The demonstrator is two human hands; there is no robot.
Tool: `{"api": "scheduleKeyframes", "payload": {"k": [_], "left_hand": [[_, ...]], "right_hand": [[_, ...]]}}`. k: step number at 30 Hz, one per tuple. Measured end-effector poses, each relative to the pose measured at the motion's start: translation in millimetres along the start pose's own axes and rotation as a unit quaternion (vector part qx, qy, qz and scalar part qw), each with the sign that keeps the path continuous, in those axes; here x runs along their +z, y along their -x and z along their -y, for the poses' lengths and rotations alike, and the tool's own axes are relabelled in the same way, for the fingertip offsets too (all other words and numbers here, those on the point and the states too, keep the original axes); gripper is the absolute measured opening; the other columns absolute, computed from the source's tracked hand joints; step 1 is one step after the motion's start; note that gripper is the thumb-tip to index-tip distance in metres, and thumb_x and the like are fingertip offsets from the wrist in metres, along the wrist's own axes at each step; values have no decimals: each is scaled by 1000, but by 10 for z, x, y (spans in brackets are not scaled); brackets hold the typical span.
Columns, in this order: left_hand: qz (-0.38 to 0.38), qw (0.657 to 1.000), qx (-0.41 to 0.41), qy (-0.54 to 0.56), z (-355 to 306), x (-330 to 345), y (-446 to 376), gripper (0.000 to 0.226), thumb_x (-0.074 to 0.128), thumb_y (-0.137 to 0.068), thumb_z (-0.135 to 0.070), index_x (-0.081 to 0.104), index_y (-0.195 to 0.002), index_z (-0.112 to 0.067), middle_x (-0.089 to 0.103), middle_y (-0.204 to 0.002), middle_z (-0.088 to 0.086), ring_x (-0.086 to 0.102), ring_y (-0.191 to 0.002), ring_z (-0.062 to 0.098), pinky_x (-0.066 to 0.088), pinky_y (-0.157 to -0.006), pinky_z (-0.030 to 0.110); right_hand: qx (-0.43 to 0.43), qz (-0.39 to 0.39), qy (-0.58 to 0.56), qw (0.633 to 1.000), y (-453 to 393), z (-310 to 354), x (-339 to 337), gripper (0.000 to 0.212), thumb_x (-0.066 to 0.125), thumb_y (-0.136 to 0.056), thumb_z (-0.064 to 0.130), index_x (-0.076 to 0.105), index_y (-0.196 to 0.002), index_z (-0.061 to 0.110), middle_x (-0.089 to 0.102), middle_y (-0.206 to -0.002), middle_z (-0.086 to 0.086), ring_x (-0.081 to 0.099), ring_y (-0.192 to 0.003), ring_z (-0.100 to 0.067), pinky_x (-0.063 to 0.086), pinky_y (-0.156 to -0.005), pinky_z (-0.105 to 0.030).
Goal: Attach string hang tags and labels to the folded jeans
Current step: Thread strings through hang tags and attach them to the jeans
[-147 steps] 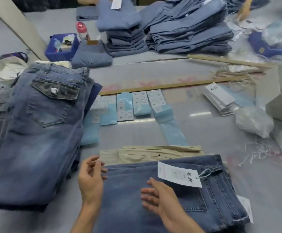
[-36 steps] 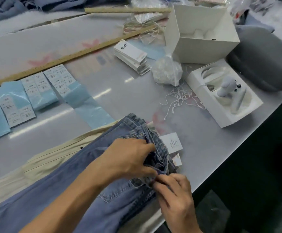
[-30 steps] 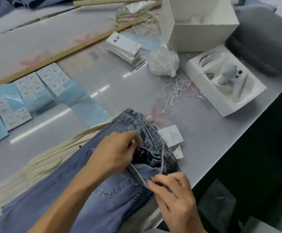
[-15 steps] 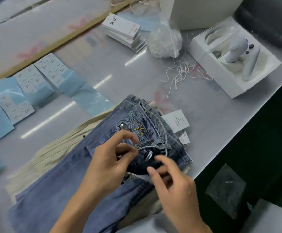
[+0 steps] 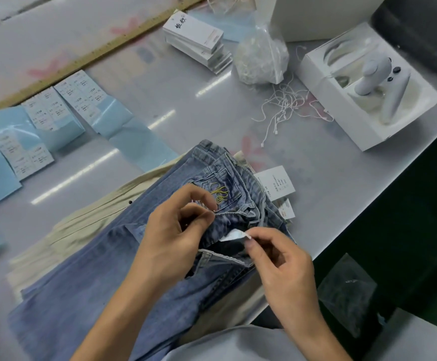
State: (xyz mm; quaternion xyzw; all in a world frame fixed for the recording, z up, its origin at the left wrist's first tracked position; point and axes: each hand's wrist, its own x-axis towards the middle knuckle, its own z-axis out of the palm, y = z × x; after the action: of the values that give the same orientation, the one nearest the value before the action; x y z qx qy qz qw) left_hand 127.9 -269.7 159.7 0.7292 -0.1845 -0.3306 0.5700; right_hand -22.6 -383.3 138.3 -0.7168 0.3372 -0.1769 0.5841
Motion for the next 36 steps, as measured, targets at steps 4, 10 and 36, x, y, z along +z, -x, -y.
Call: {"api": "scheduleKeyframes", "payload": {"k": [4,10,36], "left_hand": [[8,999,24,-44,-94,-15,34,34,62,-94,9,70,-87,-23,62,-64,5,42,-55,28,30,-51,28],[55,960,114,-251,-242,-94,234,50,49,-94,2,82,-78,-32,58,-82,-10,56,-74,8,34,-61,14],[-197,953,203,-108,-177,65,490,19,55,-101,-25,65,-117,-31,58,-88,-11,57,-75,17,45,-67,23]], "right_hand": [[-257,-45,209,942,55,-98,-105,16,64,-99,10,77,-104,3,72,-95,-2,69,-88,-12,54,-80,-22],[-349,-81,203,911,162,-186,-46,17,75,-88,-2,76,-105,-4,73,-99,-16,71,-87,-26,55,-68,-34],[-121,133,225,958,-113,-254,-127,71,46,-95,70,26,-156,41,34,-156,21,52,-123,-8,49,-95,-34]]}}
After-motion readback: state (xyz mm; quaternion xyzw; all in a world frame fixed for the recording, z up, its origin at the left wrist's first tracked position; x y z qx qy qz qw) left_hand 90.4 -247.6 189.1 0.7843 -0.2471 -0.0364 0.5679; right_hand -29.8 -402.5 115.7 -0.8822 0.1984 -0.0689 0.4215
